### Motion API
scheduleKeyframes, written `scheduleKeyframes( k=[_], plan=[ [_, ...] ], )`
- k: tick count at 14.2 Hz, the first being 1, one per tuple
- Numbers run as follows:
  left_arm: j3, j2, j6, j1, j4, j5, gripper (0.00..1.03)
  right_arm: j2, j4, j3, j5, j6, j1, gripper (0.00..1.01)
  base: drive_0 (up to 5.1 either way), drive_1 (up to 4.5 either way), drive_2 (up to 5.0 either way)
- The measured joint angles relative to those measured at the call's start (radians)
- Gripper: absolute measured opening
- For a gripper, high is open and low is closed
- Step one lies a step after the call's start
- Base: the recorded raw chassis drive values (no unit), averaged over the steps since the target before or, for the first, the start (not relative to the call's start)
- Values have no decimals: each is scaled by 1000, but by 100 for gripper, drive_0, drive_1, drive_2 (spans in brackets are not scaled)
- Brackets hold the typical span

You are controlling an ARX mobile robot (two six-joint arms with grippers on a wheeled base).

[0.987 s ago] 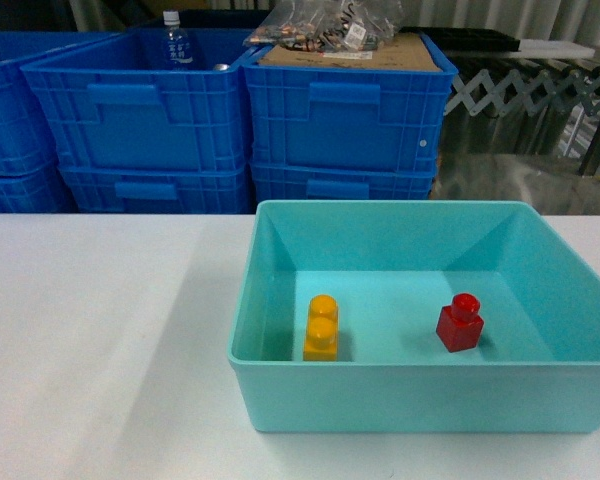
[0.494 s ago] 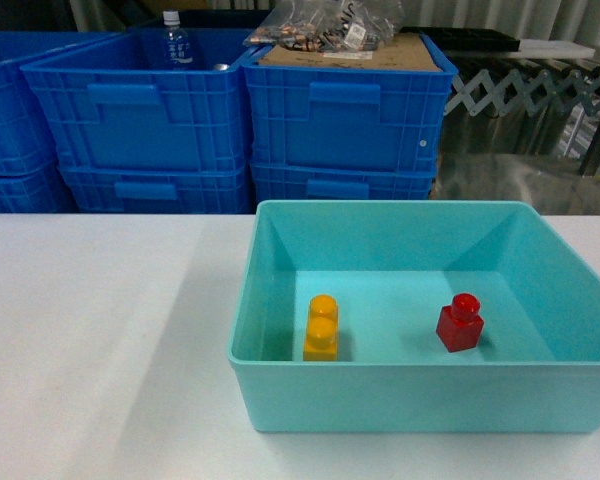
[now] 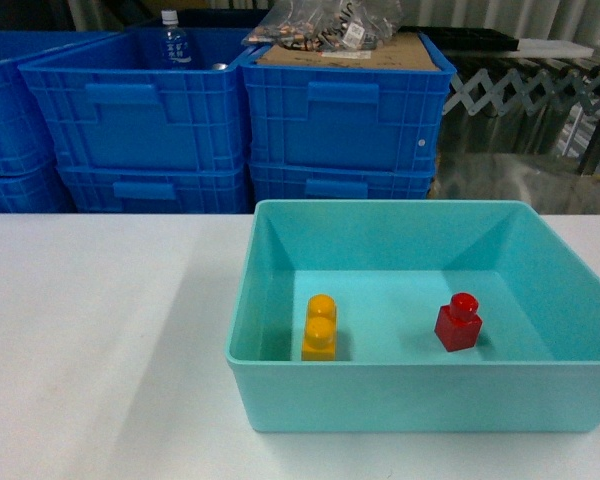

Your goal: Pick red block from blue box to shelf

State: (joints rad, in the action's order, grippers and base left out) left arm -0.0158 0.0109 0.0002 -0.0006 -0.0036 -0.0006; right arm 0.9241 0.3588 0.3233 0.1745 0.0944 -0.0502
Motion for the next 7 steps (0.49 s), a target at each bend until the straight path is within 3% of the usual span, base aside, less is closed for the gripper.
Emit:
scheduleKeyframes(
  k=[2, 4, 7],
  plan=[
    [0, 0, 0, 0, 0, 0, 98, 274, 51, 163, -71, 4, -82, 98, 0, 0, 0],
    [0, 0, 0, 0, 0, 0, 98, 512, -3, 323, -127, 3, -170, 98, 0, 0, 0],
    [0, 0, 0, 0, 0, 0, 98, 792, -143, 552, -191, -60, -261, 98, 0, 0, 0]
  ],
)
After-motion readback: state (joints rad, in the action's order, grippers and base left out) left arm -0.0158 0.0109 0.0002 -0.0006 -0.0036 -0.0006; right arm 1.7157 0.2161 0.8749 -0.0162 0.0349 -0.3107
